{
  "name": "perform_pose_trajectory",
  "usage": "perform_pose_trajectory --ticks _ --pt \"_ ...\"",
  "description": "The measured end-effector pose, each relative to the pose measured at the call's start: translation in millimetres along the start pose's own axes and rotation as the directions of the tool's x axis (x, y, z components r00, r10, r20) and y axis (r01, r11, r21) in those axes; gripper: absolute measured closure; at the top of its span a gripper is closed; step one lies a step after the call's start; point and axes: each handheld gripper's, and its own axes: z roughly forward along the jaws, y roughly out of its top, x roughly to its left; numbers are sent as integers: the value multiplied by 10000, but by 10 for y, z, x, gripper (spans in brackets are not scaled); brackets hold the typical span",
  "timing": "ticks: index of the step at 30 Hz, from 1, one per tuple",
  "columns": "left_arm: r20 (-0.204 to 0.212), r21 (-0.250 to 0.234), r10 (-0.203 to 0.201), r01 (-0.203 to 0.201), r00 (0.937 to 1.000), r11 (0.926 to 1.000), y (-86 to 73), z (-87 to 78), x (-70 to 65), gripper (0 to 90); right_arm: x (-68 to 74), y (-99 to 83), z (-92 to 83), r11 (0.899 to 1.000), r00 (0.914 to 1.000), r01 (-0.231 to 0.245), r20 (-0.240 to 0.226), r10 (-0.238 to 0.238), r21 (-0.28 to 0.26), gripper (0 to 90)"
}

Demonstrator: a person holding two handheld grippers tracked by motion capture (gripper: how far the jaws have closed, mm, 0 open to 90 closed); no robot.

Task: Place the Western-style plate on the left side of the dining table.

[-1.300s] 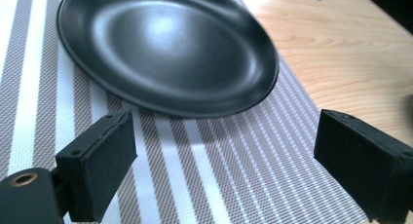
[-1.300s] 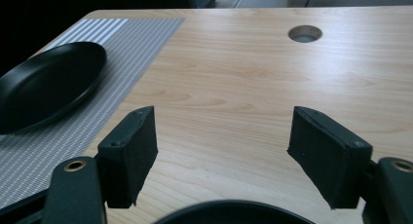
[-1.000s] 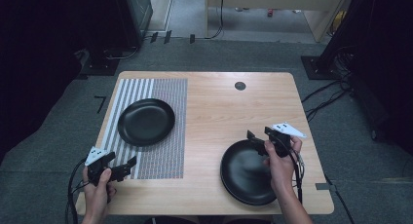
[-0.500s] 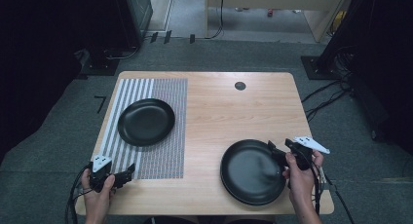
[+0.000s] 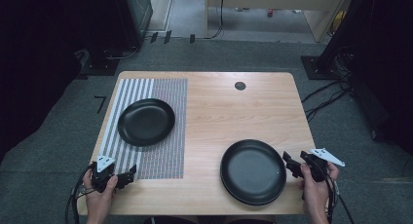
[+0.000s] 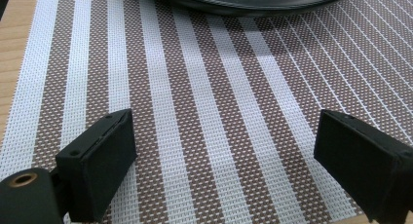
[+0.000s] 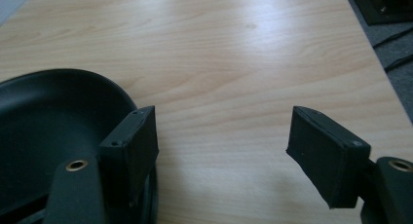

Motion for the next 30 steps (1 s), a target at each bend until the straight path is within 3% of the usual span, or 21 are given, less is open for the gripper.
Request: perform_pose_trajectory --ticks 11,22,27,30 --pt "-88 64 110 -109 9999 9999 1 6 -12 81 -231 -165 -72 9989 9990 -263 377 248 386 263" --pt "-87 68 102 -102 9999 9999 1 7 -11 81 -329 -274 -113 9975 9979 -215 619 174 670 262" --pt "-102 74 121 -120 9999 9999 1 8 -12 80 -289 -292 -97 9976 9959 190 870 -248 670 260" --pt "-130 93 152 -150 9998 9998 2 9 -16 81 -234 -315 -73 9941 9886 796 1222 -883 739 251"
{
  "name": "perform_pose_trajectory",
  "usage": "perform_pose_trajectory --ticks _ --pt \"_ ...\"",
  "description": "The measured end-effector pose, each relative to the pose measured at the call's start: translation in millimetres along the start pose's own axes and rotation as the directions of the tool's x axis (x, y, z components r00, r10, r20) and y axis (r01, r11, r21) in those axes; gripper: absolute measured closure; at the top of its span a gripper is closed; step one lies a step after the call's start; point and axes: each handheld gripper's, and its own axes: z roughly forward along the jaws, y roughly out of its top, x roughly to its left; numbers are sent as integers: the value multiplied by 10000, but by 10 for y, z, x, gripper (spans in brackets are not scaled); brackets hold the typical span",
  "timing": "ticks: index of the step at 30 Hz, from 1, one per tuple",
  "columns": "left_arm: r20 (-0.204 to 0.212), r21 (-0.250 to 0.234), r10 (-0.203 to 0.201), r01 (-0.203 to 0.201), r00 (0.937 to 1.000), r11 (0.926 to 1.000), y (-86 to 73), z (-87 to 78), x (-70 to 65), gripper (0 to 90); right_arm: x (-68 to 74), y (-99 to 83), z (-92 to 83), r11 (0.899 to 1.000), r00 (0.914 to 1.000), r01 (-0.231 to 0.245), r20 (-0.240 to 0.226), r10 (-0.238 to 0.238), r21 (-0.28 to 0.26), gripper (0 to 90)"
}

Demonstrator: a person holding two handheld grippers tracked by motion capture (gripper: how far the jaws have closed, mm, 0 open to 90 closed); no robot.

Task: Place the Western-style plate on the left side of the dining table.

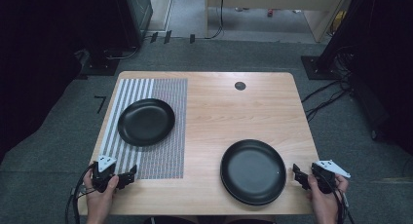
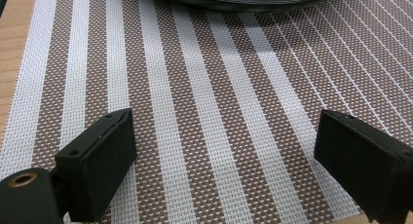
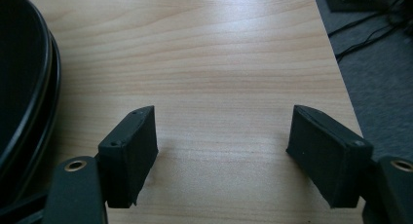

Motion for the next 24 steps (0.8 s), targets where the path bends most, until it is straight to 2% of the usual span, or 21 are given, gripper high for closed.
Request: perform_pose_trajectory --ticks 2,16,24 --pt "-17 22 34 -34 10000 10000 1 1 -2 80 45 -1 10 9994 9991 350 228 -351 85 245" --pt "-157 124 257 -255 9995 9996 2 9 -24 78 55 -2 12 9995 9992 319 221 -321 86 242" --pt "-47 53 117 -117 9999 9999 0 4 -10 78 61 -4 9 9996 9992 285 261 -287 77 244"
